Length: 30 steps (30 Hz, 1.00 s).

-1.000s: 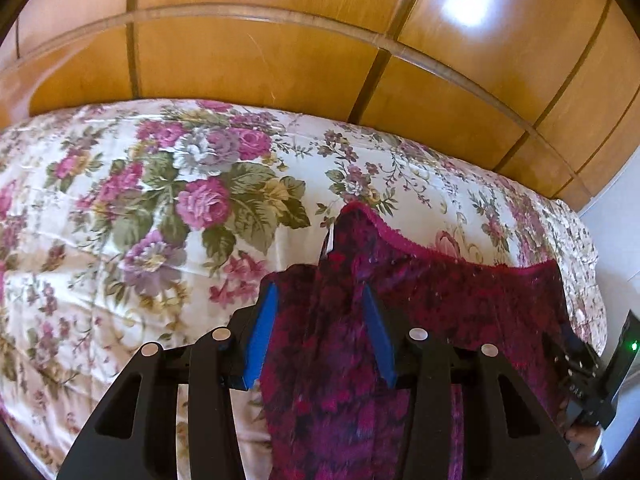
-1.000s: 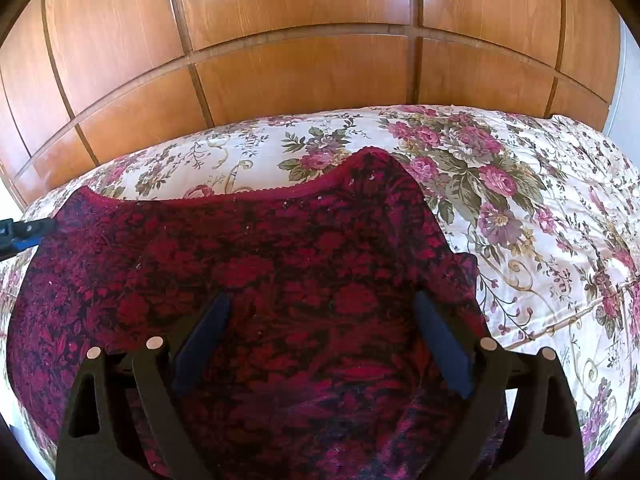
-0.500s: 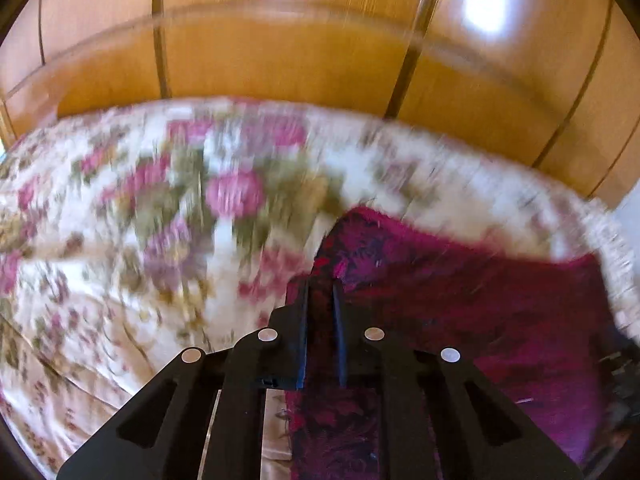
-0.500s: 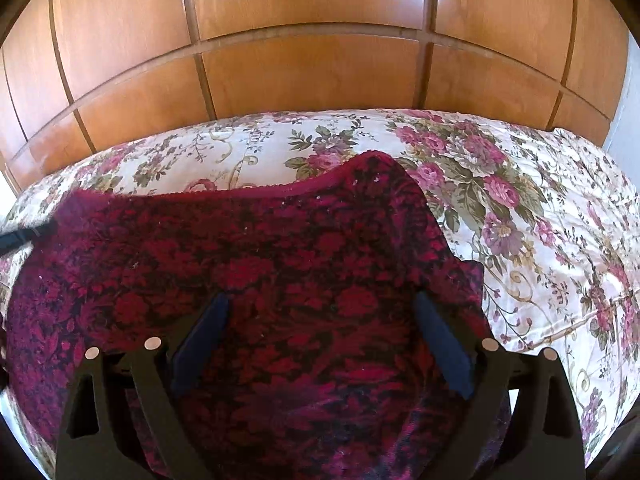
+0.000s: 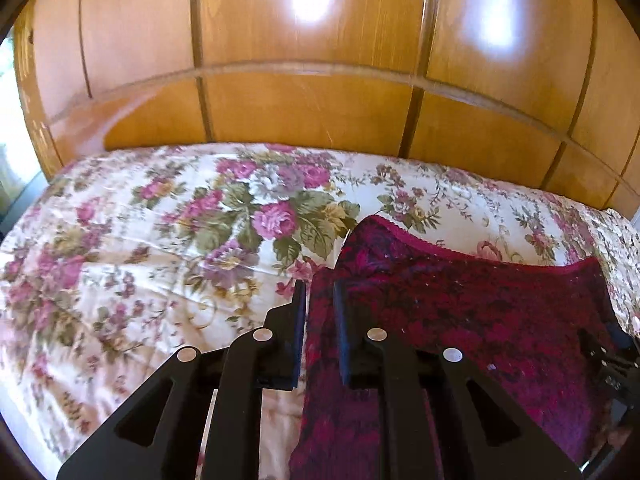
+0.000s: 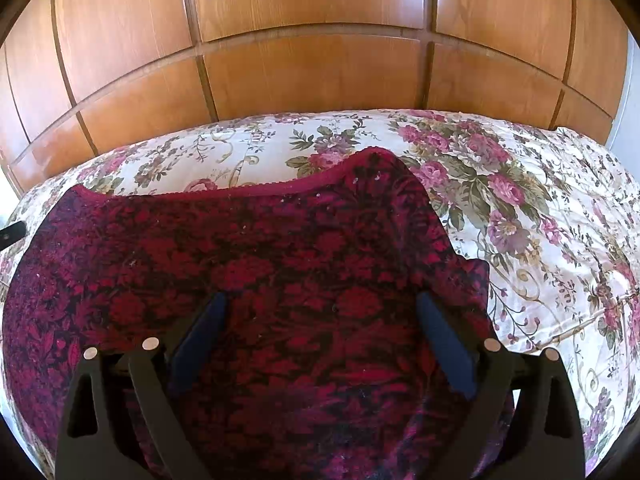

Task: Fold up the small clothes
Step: 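Grasp the folded sweater edge with the left gripper while the right gripper lifts the other edge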

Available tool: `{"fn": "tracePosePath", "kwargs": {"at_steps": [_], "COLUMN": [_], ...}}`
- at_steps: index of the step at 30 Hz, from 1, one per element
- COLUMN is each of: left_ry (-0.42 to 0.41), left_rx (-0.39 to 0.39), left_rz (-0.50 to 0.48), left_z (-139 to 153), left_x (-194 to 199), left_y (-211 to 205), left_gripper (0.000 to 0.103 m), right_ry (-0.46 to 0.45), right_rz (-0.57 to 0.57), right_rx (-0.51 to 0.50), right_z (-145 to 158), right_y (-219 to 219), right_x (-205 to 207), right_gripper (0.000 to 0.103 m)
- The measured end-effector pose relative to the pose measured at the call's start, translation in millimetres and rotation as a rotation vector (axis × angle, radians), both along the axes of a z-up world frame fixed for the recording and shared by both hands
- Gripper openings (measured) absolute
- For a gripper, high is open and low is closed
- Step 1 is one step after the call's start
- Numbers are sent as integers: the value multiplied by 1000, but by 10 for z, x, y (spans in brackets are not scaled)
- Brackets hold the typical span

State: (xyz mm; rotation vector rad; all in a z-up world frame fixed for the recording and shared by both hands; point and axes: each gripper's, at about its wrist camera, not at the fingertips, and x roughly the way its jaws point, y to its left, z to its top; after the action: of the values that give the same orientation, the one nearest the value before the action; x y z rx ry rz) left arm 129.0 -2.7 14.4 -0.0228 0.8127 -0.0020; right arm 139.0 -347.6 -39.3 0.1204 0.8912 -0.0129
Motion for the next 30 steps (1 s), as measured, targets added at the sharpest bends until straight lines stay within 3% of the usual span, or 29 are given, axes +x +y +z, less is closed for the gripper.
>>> {"fn": "tracePosePath", "kwargs": {"at_steps": [3,4,5,6,16,25,30], "left_ry": [-32,-37,-46,-59,-136,-134,-122], "left_rx": [28,30,27,19,33,45,46], "left_rz": [-2,-2,-6,-7,-53,-113,-142], "left_z": [108,127,162,194,400,378,327], "left_x": [-177,-205,-260,-309,-588,-653,-635], "left_y": [-29,-30,-39,-43,-215,-437,-548], "left_gripper": [13,23,41,45,45,45,45], "right_ry": [1,3,3,3,-5,-39,-7], "right_rz": [1,2,0,1,-7,-80,-106], "right_rx": [-2,-2,-1,0,66,133,173], "right_z": [0,4,9,20,249,489,458], "right_y": [-1,-9,-7,-8,-121,-451,-704], "right_x": [0,0,-2,-4,-239,-556,-720], "right_gripper": [95,95,95,95,96,98,100]}}
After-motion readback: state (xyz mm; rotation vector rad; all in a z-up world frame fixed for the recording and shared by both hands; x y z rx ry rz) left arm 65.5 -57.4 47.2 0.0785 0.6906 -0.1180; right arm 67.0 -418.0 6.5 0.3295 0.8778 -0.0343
